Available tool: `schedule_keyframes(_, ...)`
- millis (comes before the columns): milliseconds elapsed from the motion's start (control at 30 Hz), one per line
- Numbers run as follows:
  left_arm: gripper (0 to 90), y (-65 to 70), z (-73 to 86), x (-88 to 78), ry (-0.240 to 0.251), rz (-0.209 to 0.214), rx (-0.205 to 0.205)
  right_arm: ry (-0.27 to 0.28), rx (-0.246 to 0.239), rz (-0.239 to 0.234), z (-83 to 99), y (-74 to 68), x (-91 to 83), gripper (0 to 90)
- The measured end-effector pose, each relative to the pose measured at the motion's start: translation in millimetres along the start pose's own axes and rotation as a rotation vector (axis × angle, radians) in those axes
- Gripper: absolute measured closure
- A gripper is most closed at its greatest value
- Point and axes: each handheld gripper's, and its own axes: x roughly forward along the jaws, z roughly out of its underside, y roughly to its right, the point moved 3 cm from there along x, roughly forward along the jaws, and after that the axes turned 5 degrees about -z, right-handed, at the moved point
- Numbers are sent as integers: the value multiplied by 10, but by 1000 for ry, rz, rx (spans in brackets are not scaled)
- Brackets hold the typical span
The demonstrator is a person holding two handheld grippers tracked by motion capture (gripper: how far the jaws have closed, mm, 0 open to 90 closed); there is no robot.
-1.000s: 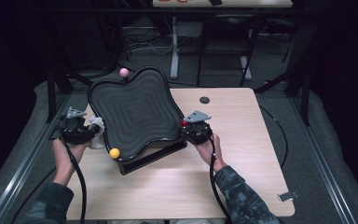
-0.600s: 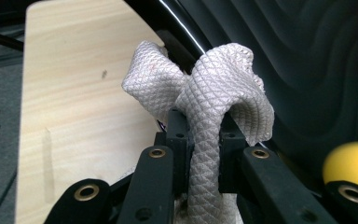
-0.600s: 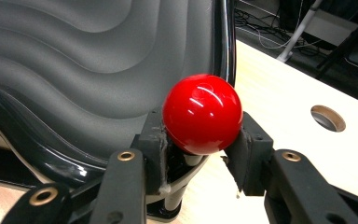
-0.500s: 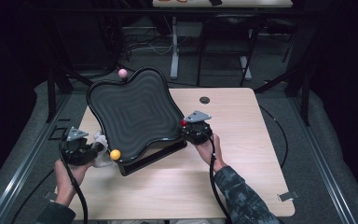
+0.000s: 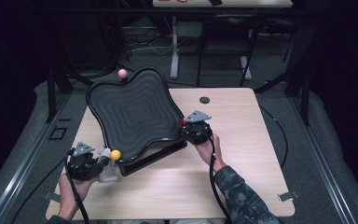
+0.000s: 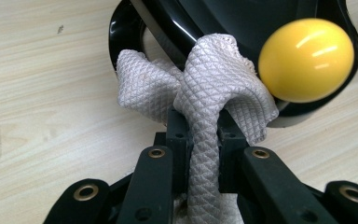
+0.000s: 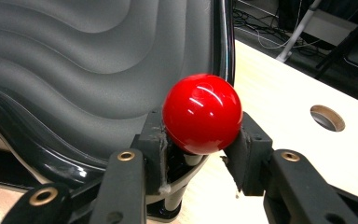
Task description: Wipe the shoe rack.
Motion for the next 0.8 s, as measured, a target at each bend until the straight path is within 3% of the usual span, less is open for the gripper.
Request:
schedule_keyframes(400, 792, -171, -186, 19, 14, -27, -12, -4, -6, 4, -1, 6, 0, 616)
schedule_keyframes(800, 792, -535, -812, -7, 49, -118, 2, 9, -6, 3, -2, 10, 13, 616)
